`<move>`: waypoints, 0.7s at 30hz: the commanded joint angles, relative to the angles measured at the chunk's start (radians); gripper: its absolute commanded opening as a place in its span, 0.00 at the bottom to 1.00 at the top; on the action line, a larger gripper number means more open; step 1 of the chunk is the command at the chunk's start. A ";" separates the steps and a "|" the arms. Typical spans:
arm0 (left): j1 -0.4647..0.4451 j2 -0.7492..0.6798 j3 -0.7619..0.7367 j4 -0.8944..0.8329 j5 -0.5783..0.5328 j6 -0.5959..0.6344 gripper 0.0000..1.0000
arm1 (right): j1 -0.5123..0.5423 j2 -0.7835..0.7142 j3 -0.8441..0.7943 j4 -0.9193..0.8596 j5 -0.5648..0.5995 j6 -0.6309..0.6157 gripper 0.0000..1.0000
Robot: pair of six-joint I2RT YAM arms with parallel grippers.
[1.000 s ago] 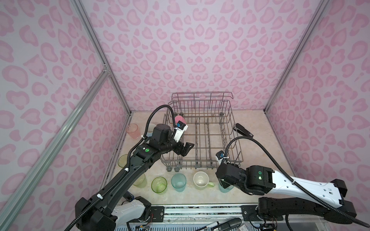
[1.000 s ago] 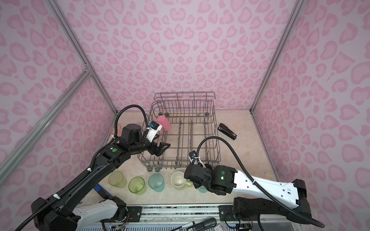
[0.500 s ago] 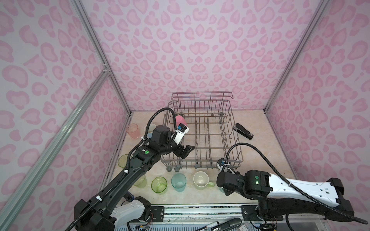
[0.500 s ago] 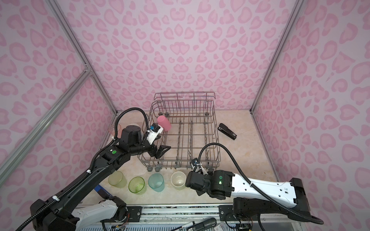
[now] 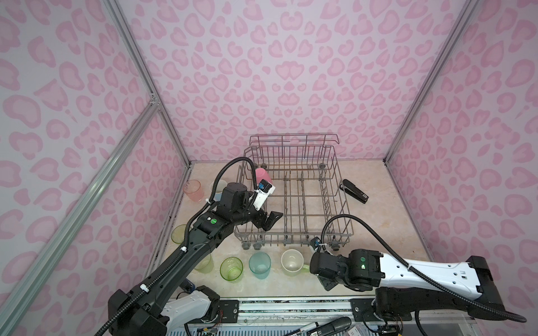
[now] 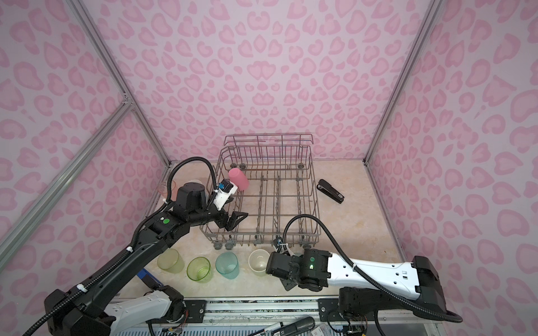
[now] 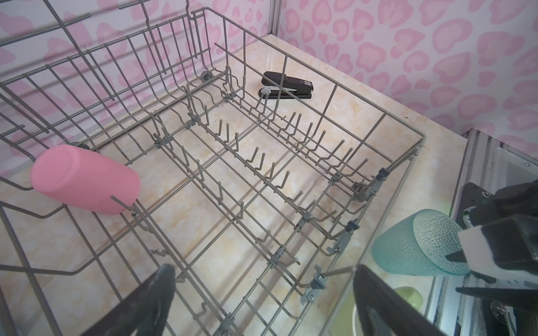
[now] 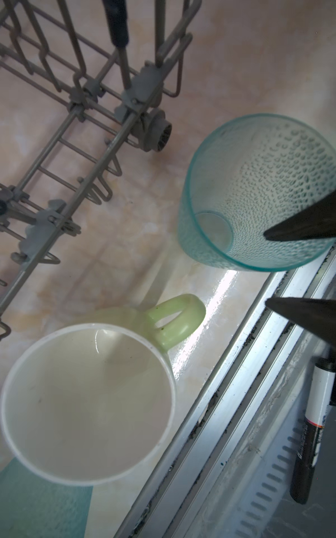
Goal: Load the cups into the dish rack
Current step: 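Move the right gripper down to the teal cup beside the rack, then close the right gripper on the rim of the teal cup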
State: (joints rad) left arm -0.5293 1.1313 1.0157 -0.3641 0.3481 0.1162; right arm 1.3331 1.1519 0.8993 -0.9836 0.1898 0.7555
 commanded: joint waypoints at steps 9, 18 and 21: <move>0.000 0.002 0.000 0.021 -0.015 0.007 0.97 | -0.018 0.051 -0.018 -0.015 -0.005 -0.019 0.20; 0.000 0.001 -0.002 0.023 -0.026 0.007 0.97 | -0.036 0.029 -0.050 0.026 -0.035 -0.031 0.13; 0.000 0.002 -0.002 0.023 -0.027 0.003 0.97 | -0.036 0.032 -0.046 0.022 -0.037 -0.041 0.08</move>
State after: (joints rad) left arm -0.5293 1.1313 1.0157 -0.3645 0.3252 0.1162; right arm 1.2964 1.1809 0.8539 -0.9642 0.1558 0.7322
